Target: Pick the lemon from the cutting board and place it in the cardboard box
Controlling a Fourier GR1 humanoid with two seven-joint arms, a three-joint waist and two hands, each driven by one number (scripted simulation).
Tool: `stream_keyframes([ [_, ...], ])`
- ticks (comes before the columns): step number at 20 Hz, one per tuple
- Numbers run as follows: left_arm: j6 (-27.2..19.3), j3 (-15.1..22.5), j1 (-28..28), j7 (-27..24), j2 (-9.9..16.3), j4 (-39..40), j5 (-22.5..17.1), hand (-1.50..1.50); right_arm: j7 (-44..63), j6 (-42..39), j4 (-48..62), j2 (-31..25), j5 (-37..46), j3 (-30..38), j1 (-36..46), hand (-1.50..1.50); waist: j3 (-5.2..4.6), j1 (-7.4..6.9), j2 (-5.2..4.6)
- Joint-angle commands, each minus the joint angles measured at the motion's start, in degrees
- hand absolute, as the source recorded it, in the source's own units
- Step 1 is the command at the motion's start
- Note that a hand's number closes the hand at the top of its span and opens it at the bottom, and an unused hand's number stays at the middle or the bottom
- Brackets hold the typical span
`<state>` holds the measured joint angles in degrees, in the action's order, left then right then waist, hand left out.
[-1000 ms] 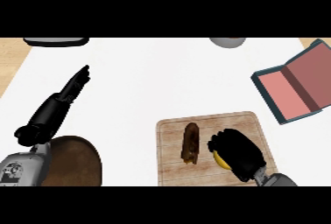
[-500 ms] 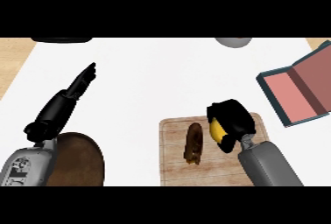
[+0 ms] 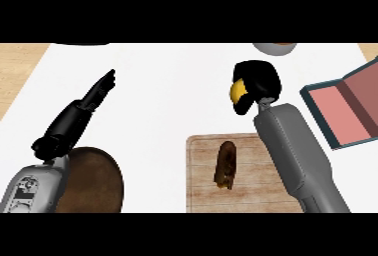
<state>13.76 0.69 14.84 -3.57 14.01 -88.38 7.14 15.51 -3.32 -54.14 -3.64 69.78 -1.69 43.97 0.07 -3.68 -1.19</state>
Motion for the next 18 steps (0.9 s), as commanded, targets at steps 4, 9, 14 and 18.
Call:
stream_keyframes([
  [4, 0.11, -1.28, -1.68, 1.6, 0.28, -2.53, -0.64, 0.0, 0.56, 8.77, 11.49, -1.63, 3.78, 2.34, 13.33, 1.5, -0.05, 1.77, 0.81],
  [9, 0.52, -2.57, 0.81, -0.16, 0.88, 2.18, -0.74, 0.0, 13.71, 14.21, 6.19, -1.32, 4.41, 7.25, 17.37, 1.5, -0.09, 2.78, 0.81],
  [14, -1.79, -0.6, -3.38, -0.34, -1.06, -0.38, 1.76, 0.0, 18.8, 18.24, 3.12, -5.48, 3.79, 11.9, 15.11, 1.5, -0.07, 3.43, 1.19],
  [18, -1.88, -1.23, -0.53, -1.4, -1.33, 2.76, 1.9, 0.0, 17.44, 20.69, 7.19, -12.06, 2.27, 16.43, 16.34, 1.5, -0.07, 3.68, 0.81],
])
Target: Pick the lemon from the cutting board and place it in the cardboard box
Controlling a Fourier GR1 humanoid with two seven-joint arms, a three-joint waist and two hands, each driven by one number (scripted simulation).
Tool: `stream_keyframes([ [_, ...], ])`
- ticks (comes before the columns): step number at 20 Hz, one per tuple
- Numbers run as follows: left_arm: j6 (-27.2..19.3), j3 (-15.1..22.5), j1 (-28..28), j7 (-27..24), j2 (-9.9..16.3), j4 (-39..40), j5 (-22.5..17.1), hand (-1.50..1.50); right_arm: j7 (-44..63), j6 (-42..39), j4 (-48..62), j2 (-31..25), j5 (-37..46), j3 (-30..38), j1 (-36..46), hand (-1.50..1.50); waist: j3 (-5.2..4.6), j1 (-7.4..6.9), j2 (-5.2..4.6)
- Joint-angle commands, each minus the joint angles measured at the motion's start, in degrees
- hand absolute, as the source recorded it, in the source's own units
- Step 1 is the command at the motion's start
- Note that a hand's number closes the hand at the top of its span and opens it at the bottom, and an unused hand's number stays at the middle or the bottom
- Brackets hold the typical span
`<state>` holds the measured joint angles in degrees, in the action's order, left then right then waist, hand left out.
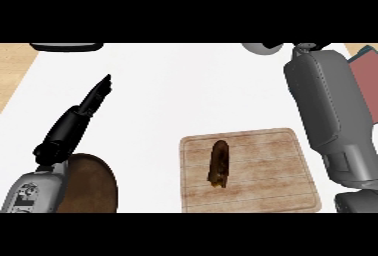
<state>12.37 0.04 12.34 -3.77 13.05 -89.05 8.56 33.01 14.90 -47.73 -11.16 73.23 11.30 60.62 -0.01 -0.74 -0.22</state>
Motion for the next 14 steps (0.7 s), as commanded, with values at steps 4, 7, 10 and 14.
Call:
stream_keyframes([
  [4, 1.16, -0.14, -2.57, -1.16, 0.63, -1.82, 0.0, 0.0, -1.01, 3.02, 6.73, -9.98, -3.13, 7.33, 2.46, 1.5, 0.02, -0.64, -0.12],
  [7, 1.34, -0.74, 1.55, 2.4, 0.1, -0.55, -0.72, 0.0, -1.9, 1.44, 10.28, -13.03, -1.32, 6.19, 1.99, 1.5, 0.01, -0.24, -0.13],
  [10, 1.23, -1.31, -1.95, 0.03, 0.3, -2.29, -0.99, 0.0, -6.59, -4.48, 14.93, -17.92, -3.95, 8.12, 1.33, 1.5, 0.03, -0.7, -0.17],
  [14, 1.04, -0.77, -1.42, -0.1, 0.18, -0.89, 0.1, 0.0, -8.4, -14.5, 18.28, -19.83, -7.96, 10.42, -1.43, 1.5, 0.03, 0.04, -0.01],
])
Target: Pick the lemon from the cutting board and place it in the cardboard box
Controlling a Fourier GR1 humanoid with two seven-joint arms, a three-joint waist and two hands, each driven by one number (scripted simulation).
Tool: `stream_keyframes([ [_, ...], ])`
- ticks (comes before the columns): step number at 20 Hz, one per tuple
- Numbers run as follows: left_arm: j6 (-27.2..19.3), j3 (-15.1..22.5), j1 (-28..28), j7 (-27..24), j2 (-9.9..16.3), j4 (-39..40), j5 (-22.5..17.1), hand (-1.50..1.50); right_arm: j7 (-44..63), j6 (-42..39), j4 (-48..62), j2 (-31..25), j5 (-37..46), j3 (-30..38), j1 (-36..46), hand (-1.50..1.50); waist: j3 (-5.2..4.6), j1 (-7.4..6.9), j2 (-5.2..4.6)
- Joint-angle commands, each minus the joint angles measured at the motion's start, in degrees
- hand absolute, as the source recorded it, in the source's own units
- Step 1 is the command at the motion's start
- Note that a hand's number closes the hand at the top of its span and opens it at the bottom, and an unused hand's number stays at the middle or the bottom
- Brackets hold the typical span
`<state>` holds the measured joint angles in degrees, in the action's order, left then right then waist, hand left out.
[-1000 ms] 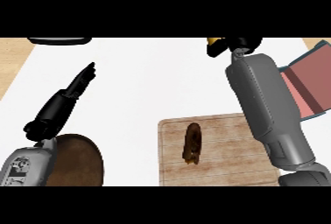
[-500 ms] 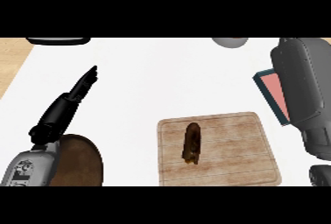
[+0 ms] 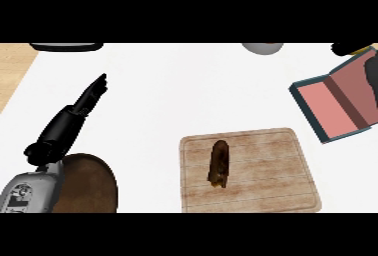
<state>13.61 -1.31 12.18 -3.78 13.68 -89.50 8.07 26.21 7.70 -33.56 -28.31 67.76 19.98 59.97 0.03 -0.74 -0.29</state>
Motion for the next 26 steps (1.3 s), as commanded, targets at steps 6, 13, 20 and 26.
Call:
stream_keyframes([
  [6, -0.02, 1.1, 0.39, 0.33, -1.14, -0.37, 0.87, 0.0, -8.55, -12.97, 11.56, -7.53, -4.66, 3.2, -1.67, 1.5, 0.03, -0.53, -0.18],
  [13, -0.11, 0.39, 1.58, 0.82, -0.71, 0.85, 1.5, 0.0, -15.43, -24.25, 15.98, -11.33, -7.57, 4.31, -1.79, -1.5, 0.04, -0.38, -0.17],
  [20, 2.18, -1.59, 0.12, 0.29, 0.75, 0.48, -1.01, 0.0, -29.5, -9.8, 9.92, -8.8, -16.48, 12.12, -5.79, -1.5, 0.15, 0.1, 0.07],
  [26, 0.42, -1.01, -0.02, -0.27, -0.55, 1.37, 0.31, 0.0, -30.74, -5.5, 7.97, -8.76, -35.05, 31.09, -1.44, -1.5, 0.24, 1.45, 0.32],
])
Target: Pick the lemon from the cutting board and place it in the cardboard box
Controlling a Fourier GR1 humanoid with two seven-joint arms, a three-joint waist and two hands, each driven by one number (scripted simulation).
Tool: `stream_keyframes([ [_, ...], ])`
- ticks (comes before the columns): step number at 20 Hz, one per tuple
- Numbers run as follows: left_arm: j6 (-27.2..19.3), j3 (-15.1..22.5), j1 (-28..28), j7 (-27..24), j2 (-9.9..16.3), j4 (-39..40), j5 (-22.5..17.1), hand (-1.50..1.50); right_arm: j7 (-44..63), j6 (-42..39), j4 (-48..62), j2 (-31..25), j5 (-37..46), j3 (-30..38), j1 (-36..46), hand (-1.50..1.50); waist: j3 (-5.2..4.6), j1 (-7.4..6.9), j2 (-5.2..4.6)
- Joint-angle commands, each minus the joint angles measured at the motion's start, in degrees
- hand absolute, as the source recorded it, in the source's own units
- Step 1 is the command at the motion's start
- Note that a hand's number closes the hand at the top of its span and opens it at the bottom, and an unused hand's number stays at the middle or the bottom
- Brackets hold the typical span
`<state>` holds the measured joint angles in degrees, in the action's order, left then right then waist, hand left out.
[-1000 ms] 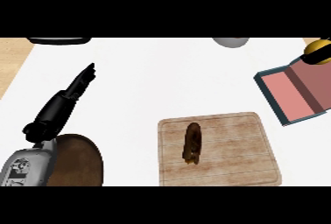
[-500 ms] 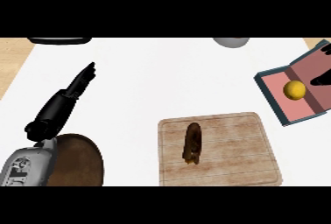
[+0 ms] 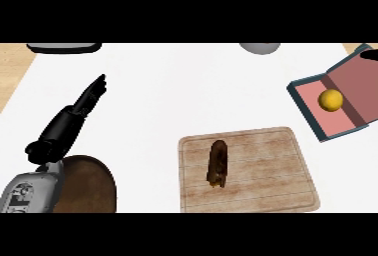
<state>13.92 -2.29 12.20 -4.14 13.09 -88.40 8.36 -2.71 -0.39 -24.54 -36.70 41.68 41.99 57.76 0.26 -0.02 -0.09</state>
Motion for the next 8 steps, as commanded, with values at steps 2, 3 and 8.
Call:
stream_keyframes([
  [2, -1.07, 0.92, 0.68, 0.71, -1.16, 0.69, 1.12, 0.0, -1.79, 2.84, -0.9, -2.37, -11.64, 11.92, 0.29, -1.5, -0.09, 0.45, -0.11],
  [3, -0.11, 0.38, -0.43, -1.3, 0.28, 0.26, 1.1, 0.0, -3.84, 5.78, -1.21, 0.39, -12.98, 13.2, -2.7, -1.5, -0.14, 0.24, -0.01],
  [8, -0.33, 1.65, 0.12, 2.01, -1.62, -2.99, 0.64, 0.0, -10.38, 6.56, 1.24, -4.17, -16.89, 16.46, -8.29, -1.5, -0.11, -1.07, -0.36],
])
